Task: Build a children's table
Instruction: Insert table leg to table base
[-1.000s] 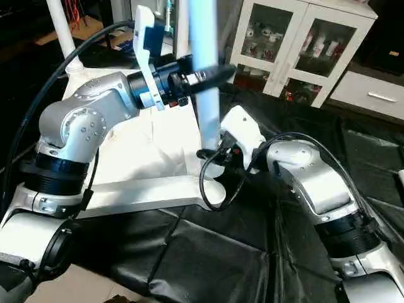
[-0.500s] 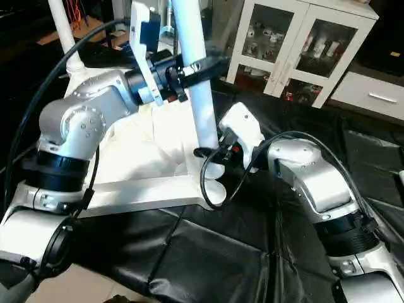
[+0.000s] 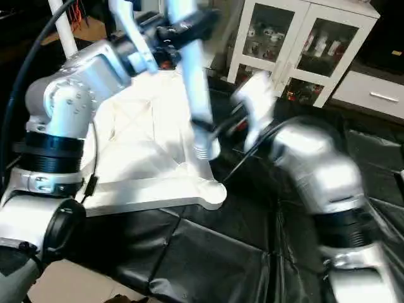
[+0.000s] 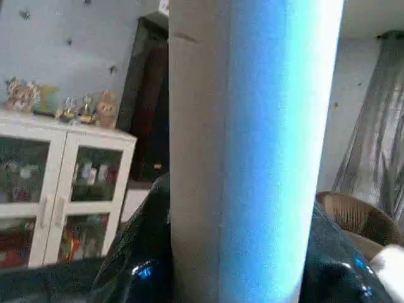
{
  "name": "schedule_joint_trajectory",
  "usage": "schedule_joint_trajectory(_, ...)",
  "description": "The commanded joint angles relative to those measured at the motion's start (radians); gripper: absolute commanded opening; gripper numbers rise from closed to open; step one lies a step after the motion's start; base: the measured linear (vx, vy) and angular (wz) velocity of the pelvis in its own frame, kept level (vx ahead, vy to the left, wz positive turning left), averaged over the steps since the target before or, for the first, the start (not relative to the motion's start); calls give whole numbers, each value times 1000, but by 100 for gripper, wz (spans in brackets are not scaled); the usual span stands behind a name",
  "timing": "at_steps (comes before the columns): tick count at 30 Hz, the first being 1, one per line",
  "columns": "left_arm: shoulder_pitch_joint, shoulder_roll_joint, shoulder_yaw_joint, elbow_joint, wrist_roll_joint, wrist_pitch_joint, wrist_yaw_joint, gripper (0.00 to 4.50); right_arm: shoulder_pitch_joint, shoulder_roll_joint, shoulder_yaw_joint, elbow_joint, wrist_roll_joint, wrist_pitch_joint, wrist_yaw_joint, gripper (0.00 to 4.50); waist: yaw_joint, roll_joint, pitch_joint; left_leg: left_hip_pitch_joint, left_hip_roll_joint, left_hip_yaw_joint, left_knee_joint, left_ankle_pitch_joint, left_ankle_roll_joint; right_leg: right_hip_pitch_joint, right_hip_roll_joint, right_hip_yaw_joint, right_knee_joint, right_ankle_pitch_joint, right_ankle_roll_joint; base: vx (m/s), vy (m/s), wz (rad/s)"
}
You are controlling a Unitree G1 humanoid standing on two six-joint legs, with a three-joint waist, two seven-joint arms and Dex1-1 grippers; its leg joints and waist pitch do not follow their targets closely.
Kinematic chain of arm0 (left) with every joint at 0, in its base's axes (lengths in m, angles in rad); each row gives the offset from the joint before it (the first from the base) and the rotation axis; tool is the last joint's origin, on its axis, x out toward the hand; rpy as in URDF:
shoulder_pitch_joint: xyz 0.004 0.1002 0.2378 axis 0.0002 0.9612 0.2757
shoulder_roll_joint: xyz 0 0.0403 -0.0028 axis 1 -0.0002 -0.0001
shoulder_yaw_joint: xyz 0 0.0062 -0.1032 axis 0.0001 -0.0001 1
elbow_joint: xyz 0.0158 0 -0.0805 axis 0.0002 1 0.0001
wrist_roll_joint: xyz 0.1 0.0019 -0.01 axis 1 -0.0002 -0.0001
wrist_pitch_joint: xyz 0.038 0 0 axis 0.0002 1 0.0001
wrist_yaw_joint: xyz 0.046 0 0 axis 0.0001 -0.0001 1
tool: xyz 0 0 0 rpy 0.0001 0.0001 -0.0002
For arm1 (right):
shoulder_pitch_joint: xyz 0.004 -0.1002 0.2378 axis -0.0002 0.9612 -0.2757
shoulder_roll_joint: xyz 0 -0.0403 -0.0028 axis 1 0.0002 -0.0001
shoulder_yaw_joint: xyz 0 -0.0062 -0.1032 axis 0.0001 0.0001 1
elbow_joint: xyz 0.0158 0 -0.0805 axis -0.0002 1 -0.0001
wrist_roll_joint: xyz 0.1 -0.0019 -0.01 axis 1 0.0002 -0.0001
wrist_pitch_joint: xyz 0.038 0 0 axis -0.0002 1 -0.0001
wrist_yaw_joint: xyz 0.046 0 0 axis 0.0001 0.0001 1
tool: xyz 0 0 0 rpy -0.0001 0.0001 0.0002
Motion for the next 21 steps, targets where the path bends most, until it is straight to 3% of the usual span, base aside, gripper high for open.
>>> schedule_joint_trajectory(1, -15, -2, -20, -17, 8, 15, -17, 167, -11, -20, -5, -12, 22, 28, 49, 314, 2, 9, -77, 18, 56, -26, -61, -26, 37, 57, -79, 48, -54, 123, -296, 0, 0, 0)
schedule_joint_trajectory(8, -13, -12, -29, -38, -4, 36, -11, 167, -14, -90, 54, -13, 19, 85, 153, 320, 3, 3, -75, 16, 57, -26, -59, -30, 46, 58, -83, 48, -56, 87, -301, 0, 0, 0)
schedule_joint_trajectory(11, -13, -12, -32, -44, -7, 44, -17, 167, -10, -91, 68, -13, 12, 85, 153, 320, 4, 4, -76, 18, 58, -26, -59, -27, 44, 56, -84, 49, -57, 77, -296, 0, 0, 0)
schedule_joint_trajectory(13, -4, -12, -49, -75, -26, 76, -50, 167, -17, -64, 94, 20, -32, 65, 124, 320, 2, 8, -76, 18, 59, -27, -60, -22, 39, 54, -84, 48, -55, 80, -297, 0, 0, 0)
schedule_joint_trajectory(21, 16, -18, -78, -126, -49, 118, -86, 167, -19, -63, 115, 28, -36, 91, 155, 320, 4, 5, -75, 18, 58, -25, -59, -26, 40, 54, -83, 48, -55, 88, -304, 0, 0, 0)
